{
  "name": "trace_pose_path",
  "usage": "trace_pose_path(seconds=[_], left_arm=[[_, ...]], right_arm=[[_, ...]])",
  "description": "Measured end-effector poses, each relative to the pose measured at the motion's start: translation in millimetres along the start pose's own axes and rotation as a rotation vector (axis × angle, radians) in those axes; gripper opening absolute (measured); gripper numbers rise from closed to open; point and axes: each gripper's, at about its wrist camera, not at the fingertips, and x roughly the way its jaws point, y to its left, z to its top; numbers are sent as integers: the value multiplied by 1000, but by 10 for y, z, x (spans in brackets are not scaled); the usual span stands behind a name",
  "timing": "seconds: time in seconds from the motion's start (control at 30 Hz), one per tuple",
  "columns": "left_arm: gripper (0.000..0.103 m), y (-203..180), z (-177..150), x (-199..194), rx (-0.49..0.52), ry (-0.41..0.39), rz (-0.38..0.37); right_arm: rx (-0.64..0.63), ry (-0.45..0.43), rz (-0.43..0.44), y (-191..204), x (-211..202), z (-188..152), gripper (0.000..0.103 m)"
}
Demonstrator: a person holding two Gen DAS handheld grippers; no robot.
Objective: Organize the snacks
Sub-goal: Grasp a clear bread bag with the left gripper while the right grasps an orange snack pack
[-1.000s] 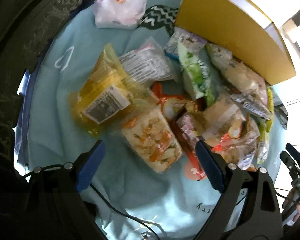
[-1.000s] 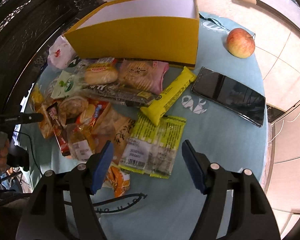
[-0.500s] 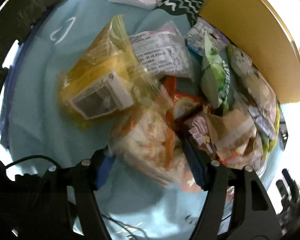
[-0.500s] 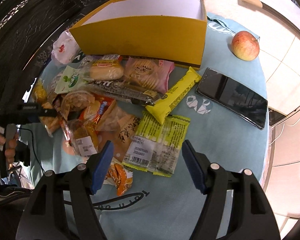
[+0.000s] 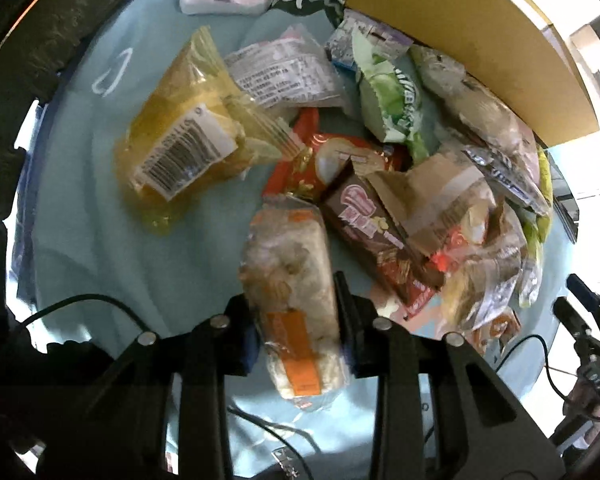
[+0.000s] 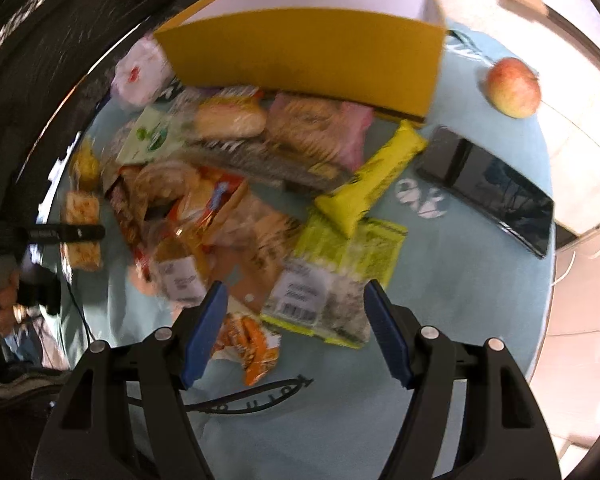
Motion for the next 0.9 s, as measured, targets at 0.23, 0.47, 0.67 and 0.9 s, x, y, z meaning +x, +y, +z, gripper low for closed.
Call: trace_pose_path(seconds=[0.23, 0.47, 0.67, 0.9], left_arm=[[31, -82, 27, 23, 4, 0, -13], [31, -62, -26, -11, 24, 0, -29], [31, -87, -49, 5, 48, 10, -35], [30, -112, -67, 28, 64, 19, -42]], right_arm=[[-10, 41, 27, 104, 105, -39, 71], [-90, 115, 94, 323, 175, -181, 71], [-87, 147, 47, 404, 361, -251, 63], [-134, 136, 18, 484, 432, -267, 43]])
